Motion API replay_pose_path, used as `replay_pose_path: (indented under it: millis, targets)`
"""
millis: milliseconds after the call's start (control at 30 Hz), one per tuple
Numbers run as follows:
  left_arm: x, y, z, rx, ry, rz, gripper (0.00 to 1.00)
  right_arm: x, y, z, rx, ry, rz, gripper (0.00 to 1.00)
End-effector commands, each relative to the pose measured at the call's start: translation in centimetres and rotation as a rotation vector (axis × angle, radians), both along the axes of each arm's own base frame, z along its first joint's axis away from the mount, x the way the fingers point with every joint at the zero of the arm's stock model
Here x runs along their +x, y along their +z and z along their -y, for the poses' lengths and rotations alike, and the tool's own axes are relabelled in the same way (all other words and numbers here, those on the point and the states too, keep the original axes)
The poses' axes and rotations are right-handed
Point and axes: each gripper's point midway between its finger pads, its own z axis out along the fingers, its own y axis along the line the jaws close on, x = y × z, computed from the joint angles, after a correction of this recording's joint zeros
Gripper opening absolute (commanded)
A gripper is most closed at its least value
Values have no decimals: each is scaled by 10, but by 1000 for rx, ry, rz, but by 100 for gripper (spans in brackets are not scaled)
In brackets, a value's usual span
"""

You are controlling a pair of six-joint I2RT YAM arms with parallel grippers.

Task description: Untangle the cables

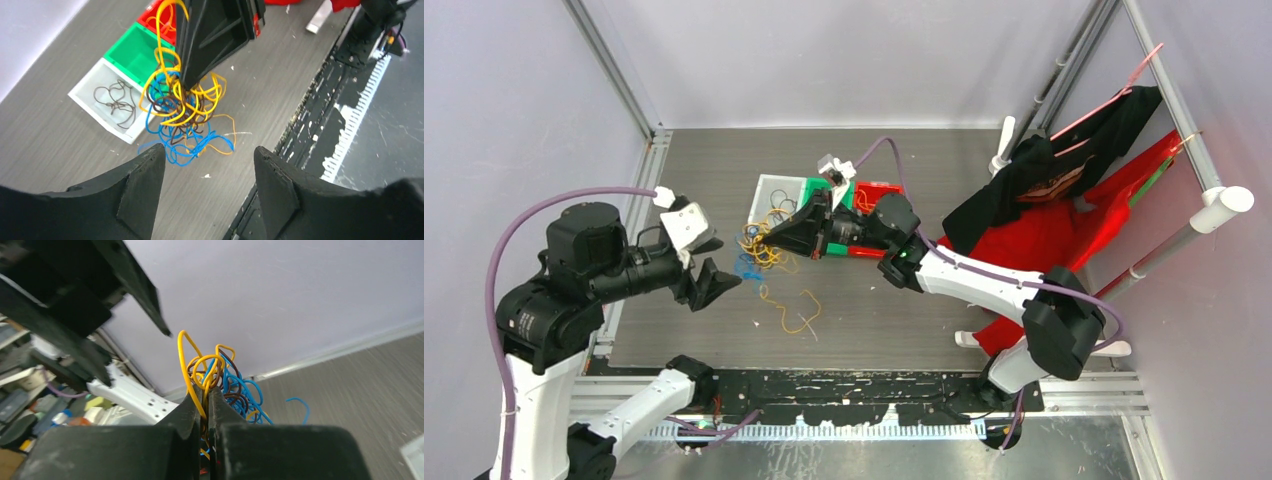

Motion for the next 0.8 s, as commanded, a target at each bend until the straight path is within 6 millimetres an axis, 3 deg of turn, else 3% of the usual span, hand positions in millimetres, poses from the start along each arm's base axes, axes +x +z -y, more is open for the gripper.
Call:
replay_pose_path:
  millis: [0,100,233,367,533,600,700,767]
  targets:
    - [-2,-17,1,32,-34,-26,63,-38,72,28,217,125,94,1]
    - [18,-19,-2,10,55,9,58,-45,79,32,242,172,90,1]
    - [38,-1,-6,-61,162,96,52,-52,86,36,261,213,73,1]
    - [32,3,2,-97,119,71,50,-54,86,36,259,223,66,1]
    - [-9,4,26,-155,-93,-40,50,-53,84,35,254,225,56,1]
    - [-12,3,28,-165,-105,-70,47,-53,84,35,255,224,56,1]
    - [-5,3,25,-161,-68,-53,36,-54,86,36,258,224,57,1]
    - [7,3,20,-151,-13,-18,23,-54,86,36,258,224,56,1]
